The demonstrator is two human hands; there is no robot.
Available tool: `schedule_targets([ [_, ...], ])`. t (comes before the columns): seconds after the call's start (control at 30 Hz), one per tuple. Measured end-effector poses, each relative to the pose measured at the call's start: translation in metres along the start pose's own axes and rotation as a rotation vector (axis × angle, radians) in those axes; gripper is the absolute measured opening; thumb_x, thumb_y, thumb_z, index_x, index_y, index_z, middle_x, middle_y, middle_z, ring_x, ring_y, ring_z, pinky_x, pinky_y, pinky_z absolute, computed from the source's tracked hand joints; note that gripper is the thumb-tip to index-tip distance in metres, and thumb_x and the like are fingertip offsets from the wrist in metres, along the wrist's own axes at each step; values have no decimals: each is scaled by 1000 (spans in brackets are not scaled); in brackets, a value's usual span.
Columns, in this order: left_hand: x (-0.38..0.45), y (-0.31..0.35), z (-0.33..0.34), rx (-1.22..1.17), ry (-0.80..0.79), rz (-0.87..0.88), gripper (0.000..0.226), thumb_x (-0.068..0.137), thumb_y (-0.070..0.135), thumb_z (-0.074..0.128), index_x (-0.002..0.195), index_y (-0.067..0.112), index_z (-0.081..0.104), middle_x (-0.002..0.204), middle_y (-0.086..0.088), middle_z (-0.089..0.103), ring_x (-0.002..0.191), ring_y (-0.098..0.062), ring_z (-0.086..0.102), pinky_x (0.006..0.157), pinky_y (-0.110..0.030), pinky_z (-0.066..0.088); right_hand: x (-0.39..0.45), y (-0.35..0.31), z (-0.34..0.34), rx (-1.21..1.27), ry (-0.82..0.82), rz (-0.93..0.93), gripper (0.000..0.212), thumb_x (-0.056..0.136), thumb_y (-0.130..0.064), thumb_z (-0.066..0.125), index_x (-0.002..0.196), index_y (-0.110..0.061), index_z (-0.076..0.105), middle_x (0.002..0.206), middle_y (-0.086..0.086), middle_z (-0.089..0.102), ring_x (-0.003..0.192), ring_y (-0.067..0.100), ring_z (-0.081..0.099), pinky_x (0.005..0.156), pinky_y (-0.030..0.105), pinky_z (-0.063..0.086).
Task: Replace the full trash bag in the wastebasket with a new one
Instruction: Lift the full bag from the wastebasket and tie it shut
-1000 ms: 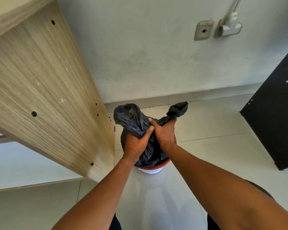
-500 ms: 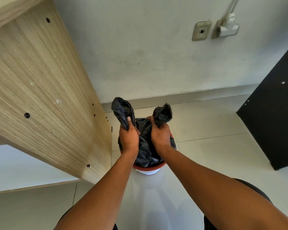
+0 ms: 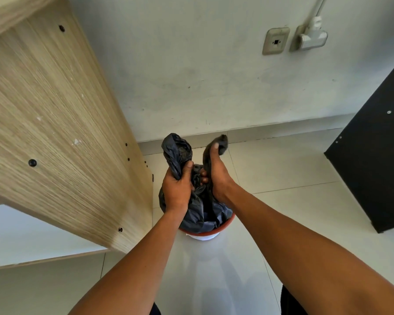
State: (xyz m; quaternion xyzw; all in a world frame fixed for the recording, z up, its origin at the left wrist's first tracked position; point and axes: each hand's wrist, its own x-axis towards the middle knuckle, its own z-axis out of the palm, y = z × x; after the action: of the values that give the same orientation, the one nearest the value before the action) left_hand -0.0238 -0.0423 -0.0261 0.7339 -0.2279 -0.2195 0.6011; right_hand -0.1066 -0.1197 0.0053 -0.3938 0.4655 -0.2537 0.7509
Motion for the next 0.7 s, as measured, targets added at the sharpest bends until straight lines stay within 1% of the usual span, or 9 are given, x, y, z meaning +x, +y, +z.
schedule_targets([
  [0.07, -1, 1, -1, 18, -24, 44, 44, 90, 58, 67, 113, 21, 72, 101, 3, 78, 99, -18, 73, 89, -39, 59, -2, -10, 1, -86, -24, 40, 54, 100, -65, 27, 97, -21, 58, 69, 4, 54, 52, 14, 49, 54, 28, 44],
  [0.13, -1, 7, -1, 65, -74, 109, 39, 94, 51, 64, 116, 19, 71, 100, 11, 76, 99, -8, 71, 86, -26, 57, 0, -13, 1, -262, -24, 17, 41, 105, -43, 39, 97, -11, 64, 76, 5, 65, 60, 15, 59, 57, 28, 49],
  [0.2, -2, 14, 0, 163, -144, 202, 36, 96, 48, 62, 114, 17, 68, 91, 19, 70, 88, 1, 68, 75, -9, 51, 10, -7, 0, -423, -18, -58, 28, 100, -24, 50, 104, -5, 70, 92, 11, 73, 79, 23, 70, 71, 34, 60],
  [0.27, -1, 18, -1, 271, -204, 289, 36, 99, 47, 60, 118, 16, 66, 86, 18, 66, 77, 8, 61, 66, -2, 45, 14, -3, -2, -594, 35, -149, 24, 96, -20, 53, 99, -5, 72, 95, 13, 73, 87, 29, 70, 82, 42, 61],
  [0.4, 9, 24, -8, 415, -248, 324, 40, 100, 51, 54, 119, 17, 65, 81, 9, 65, 65, 6, 54, 56, -8, 43, 14, -6, -5, -720, -99, -257, 22, 91, -17, 49, 96, -9, 69, 94, 9, 72, 88, 26, 69, 82, 42, 59],
  [0.5, 18, 24, -14, 536, -320, 360, 33, 103, 44, 52, 120, 17, 60, 87, -1, 71, 72, -15, 65, 59, -20, 47, 6, -7, -8, -504, -303, -123, 16, 67, -16, 60, 79, -5, 60, 80, 12, 62, 77, 28, 59, 78, 42, 48],
  [0.53, 21, 21, -15, 580, -347, 368, 28, 104, 38, 53, 120, 16, 58, 90, -4, 72, 77, -22, 68, 61, -27, 49, 5, -6, -10, -360, -371, -59, 26, 62, -17, 62, 82, 0, 62, 81, 16, 60, 79, 31, 59, 81, 45, 49],
  [0.6, 22, 18, -17, 670, -388, 387, 24, 104, 35, 52, 116, 15, 55, 88, -4, 70, 76, -23, 66, 60, -33, 48, 4, -6, -13, -174, -486, 40, 44, 76, -22, 66, 107, 9, 66, 98, 22, 68, 97, 37, 66, 96, 48, 52],
  [0.7, 20, 14, -14, 695, -525, 440, 21, 102, 26, 53, 118, 13, 59, 95, -7, 71, 85, -24, 68, 68, -34, 54, 2, -6, -10, -271, -385, 19, 58, 82, -45, 77, 123, -5, 67, 113, 13, 74, 109, 28, 70, 102, 43, 52],
])
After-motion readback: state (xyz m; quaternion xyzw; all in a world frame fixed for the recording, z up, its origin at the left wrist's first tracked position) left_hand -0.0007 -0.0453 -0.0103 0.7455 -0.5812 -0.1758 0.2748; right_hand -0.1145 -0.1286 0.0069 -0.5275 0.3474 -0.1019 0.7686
